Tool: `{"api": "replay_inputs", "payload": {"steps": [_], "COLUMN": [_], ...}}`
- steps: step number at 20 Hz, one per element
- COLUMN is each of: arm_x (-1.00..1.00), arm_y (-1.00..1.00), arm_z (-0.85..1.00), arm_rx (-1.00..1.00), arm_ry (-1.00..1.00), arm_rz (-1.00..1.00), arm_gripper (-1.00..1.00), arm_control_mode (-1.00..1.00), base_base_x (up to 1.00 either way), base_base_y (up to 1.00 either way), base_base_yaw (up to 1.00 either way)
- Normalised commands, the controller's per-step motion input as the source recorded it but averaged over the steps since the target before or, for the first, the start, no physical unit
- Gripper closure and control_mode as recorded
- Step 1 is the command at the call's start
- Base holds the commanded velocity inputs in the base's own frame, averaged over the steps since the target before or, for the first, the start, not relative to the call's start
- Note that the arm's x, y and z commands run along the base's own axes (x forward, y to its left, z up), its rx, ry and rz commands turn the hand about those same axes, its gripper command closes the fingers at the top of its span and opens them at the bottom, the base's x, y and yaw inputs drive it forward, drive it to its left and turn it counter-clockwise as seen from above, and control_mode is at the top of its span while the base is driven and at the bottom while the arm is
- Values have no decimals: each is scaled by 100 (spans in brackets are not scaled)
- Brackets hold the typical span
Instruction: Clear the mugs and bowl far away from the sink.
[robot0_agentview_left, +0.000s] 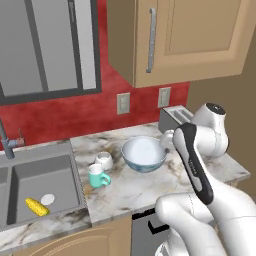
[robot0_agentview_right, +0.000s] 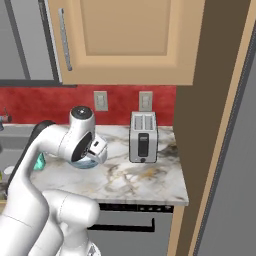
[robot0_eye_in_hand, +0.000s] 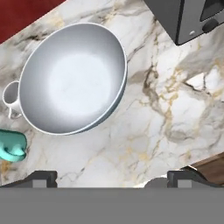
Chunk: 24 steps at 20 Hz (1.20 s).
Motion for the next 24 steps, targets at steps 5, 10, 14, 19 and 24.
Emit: {"api": "replay_inputs", "payload": {"steps": [5,10,14,19,24], "arm_x": [14,16,25,33,35], "arm_y": [3,0,0,0,0], "arm_z": [-29,-22,-22,-16,-23], "arm_rx": [0,0,0,0,0], "arm_ry": [0,1,0,0,2], "arm_rz": [0,0,0,0,0], "arm_gripper": [-100,-100,-100,-100,-100], "arm_control_mode": [-100,-100,-100,-100,-100], "base_base_x": [0,0,0,0,0], "base_base_y": [0,0,0,0,0], "base_base_yaw": [0,0,0,0,0]}}
